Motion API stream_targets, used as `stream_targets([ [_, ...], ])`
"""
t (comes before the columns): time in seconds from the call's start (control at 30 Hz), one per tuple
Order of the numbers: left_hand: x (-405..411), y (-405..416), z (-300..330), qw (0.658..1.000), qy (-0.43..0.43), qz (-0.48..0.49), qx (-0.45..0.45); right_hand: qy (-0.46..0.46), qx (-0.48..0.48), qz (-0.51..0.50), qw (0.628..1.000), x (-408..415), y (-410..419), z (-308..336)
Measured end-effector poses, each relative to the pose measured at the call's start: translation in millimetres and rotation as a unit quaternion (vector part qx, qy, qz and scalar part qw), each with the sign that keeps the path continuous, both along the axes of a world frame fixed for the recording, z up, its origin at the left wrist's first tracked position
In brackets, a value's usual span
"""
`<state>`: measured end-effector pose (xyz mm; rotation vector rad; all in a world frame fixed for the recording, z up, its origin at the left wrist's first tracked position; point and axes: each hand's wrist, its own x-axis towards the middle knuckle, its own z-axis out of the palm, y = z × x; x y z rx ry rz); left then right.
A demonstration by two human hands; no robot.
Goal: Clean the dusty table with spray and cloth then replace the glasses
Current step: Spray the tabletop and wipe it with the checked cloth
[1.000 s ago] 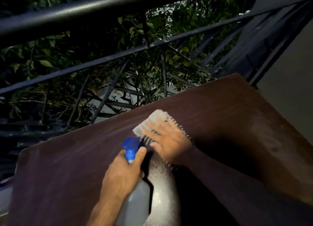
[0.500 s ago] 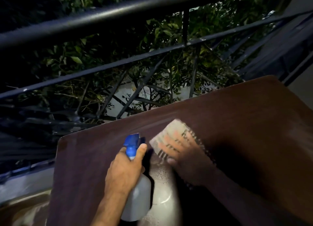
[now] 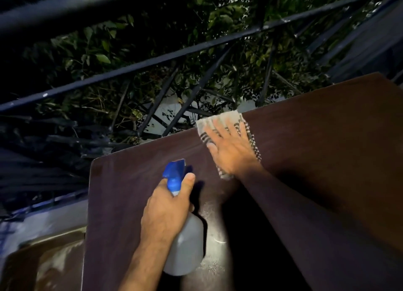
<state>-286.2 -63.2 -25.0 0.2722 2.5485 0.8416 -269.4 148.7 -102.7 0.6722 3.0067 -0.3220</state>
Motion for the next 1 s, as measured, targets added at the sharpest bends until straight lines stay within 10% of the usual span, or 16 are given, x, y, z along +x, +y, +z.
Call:
stream_targets([
  [0.33, -31, -36, 8, 0.999, 0.033, 0.030, -0.023, 0.044, 0.002, 0.278, 0.959, 76, -100, 3],
  [0.73, -35, -67, -2, 0.999, 0.009, 0.001, -0.034, -0.008, 0.003, -0.097, 0.995, 10, -18, 1],
  [1.0, -29, -71, 1, 0.997, 0.053, 0.046, -0.033, 0.054, -0.022, 0.197, 0.979, -38, -129, 4],
])
